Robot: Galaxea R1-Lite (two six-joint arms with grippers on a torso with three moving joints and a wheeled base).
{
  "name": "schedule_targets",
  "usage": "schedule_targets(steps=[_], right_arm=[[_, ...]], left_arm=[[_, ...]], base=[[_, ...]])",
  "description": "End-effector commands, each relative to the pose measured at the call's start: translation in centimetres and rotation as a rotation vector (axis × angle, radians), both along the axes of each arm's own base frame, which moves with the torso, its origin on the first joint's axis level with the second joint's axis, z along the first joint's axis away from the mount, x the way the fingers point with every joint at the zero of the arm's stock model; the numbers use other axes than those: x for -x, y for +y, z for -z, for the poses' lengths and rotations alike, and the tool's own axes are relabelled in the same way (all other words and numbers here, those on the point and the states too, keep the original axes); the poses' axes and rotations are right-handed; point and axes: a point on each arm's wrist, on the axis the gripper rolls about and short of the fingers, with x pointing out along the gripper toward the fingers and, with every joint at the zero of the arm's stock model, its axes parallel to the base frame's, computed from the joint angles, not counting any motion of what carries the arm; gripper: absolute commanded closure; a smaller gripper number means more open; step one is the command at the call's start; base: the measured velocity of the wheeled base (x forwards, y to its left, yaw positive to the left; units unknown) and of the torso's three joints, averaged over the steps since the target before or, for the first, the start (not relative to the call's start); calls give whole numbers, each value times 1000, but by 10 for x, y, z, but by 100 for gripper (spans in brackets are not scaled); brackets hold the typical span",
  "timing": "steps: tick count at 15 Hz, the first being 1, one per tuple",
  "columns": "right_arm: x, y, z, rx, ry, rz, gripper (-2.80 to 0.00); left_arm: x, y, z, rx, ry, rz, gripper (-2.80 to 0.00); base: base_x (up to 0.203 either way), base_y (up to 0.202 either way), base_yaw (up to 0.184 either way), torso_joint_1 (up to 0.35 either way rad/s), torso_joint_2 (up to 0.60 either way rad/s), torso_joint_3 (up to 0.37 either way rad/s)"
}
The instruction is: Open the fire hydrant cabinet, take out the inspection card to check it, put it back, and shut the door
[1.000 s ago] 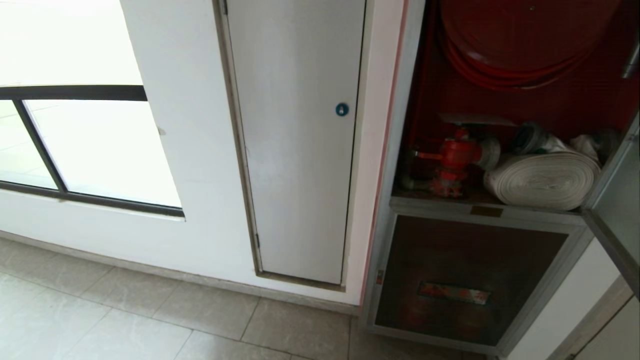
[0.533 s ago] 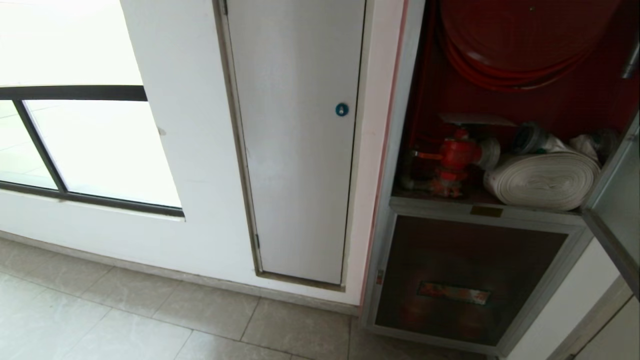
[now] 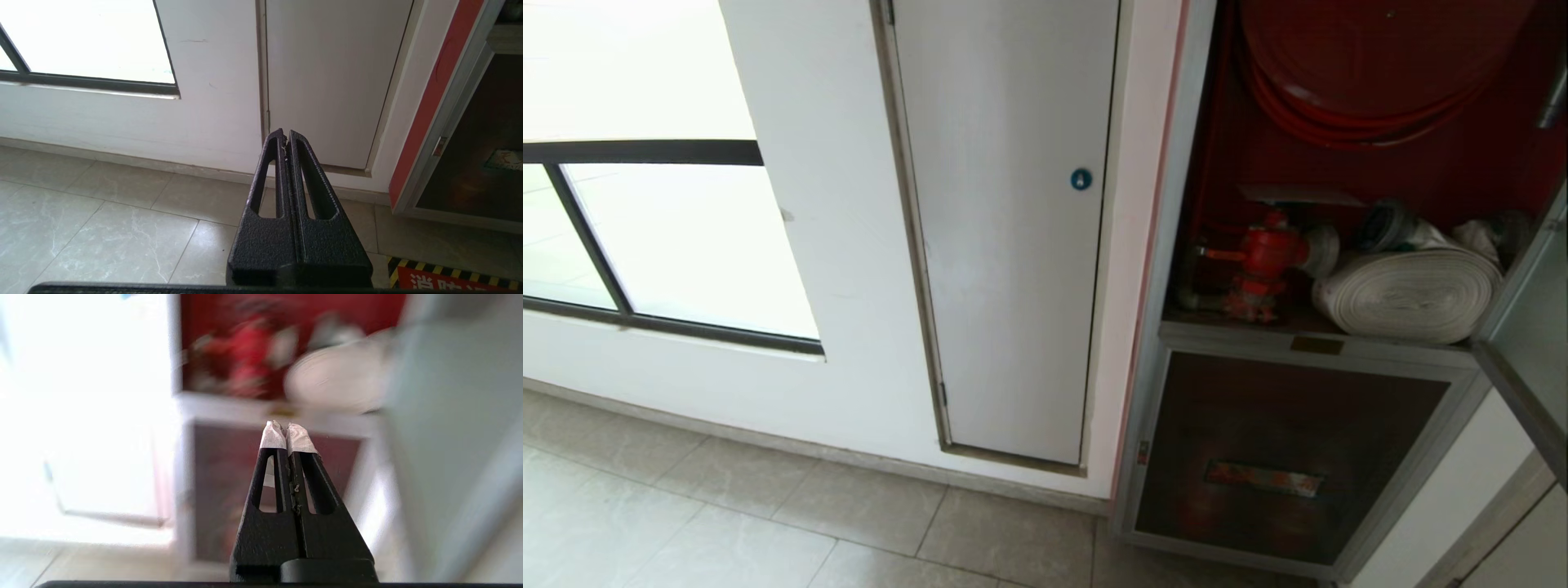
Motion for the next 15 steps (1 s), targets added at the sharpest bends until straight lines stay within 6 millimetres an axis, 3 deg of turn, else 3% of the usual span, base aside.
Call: schedule_targets(steps=[1,6,15], right_arm=[[-2,3,24,13,23,-123,0],[-13,5,57,11,177,-215,0],[-13,5,58,-74,183,-204,0]], left_arm=[[-1,0,2,0,8,0,0],[-1,0,2,0,8,0,0],[-1,0,2,0,8,0,0]], base=[[0,0,0,0,0,0],[0,0,0,0,0,0],[0,0,0,0,0,0]])
